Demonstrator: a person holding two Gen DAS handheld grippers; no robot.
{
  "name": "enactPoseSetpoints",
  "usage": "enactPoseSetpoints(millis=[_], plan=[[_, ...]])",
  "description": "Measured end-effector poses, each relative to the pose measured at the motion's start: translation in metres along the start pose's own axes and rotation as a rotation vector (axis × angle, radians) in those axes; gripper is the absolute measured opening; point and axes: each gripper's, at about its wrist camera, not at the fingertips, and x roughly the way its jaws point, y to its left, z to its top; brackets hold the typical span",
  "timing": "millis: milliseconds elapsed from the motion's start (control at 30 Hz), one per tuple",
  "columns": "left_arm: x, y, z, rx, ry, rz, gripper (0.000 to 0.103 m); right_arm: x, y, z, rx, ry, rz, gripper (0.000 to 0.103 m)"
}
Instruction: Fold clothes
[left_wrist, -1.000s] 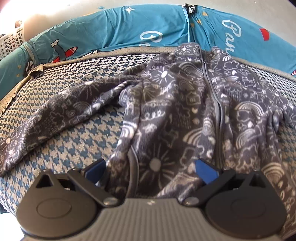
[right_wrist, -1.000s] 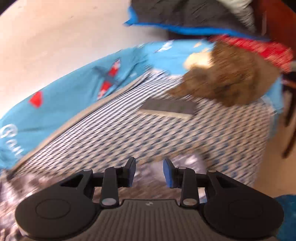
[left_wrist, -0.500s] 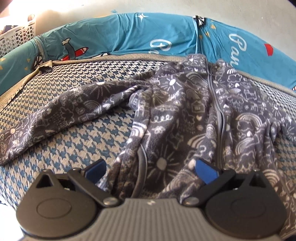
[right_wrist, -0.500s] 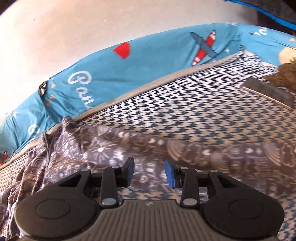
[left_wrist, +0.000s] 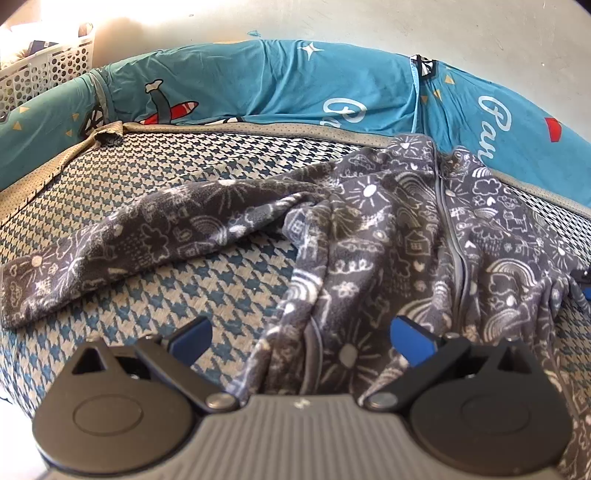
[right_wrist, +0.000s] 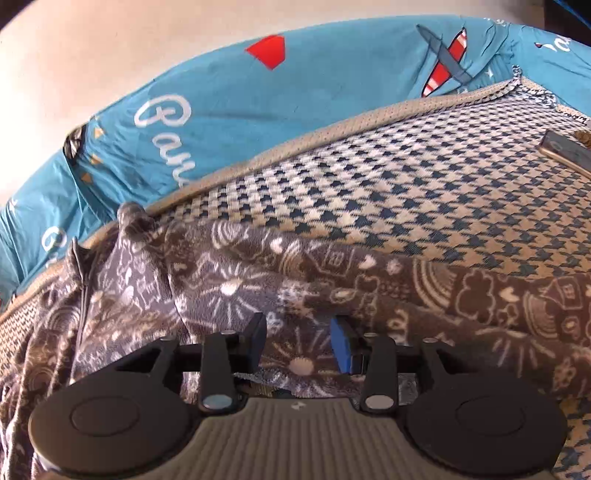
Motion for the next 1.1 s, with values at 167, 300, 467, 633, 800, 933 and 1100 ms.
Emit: enactPoseSetpoints(millis=[167,300,467,633,800,933,1100], plan=[[0.000,0.015,0.002,-0.043,0.005,0.014,0.103,-0.010,0.021,-0.016,-0.174,0.055,0.005,0.042],[-0.001,0.023,0.003,-0.068,0.010,0.021,0.103,-0.028,0.021,-0.031,-0.170,0.165,0.125,0.042],[-0.006,0.020,0.004,-0.055,0.000,0.034,0.103,-0.068,0.022,-0.057,-0.140,0.164,0.179,0.042],[-0.016,0.018,0.002,-0.034,-0.008,0.017,0.103,-0.104,0.017,-0.077,-0.086,0.112,0.247,0.044],[-0.026,0.023,-0.007,-0.022,-0.002,0.001,0.103,-0.123,0.015,-0.099,-0.086,0.117,0.266,0.047],[-0.035,0.031,-0.014,-0.021,-0.015,0.011,0.103,-0.132,0.011,-0.114,-0.072,0.142,0.299,0.049],[-0.043,0.038,-0.020,-0.036,-0.014,0.016,0.103,-0.135,0.011,-0.130,-0.041,0.187,0.333,0.049]])
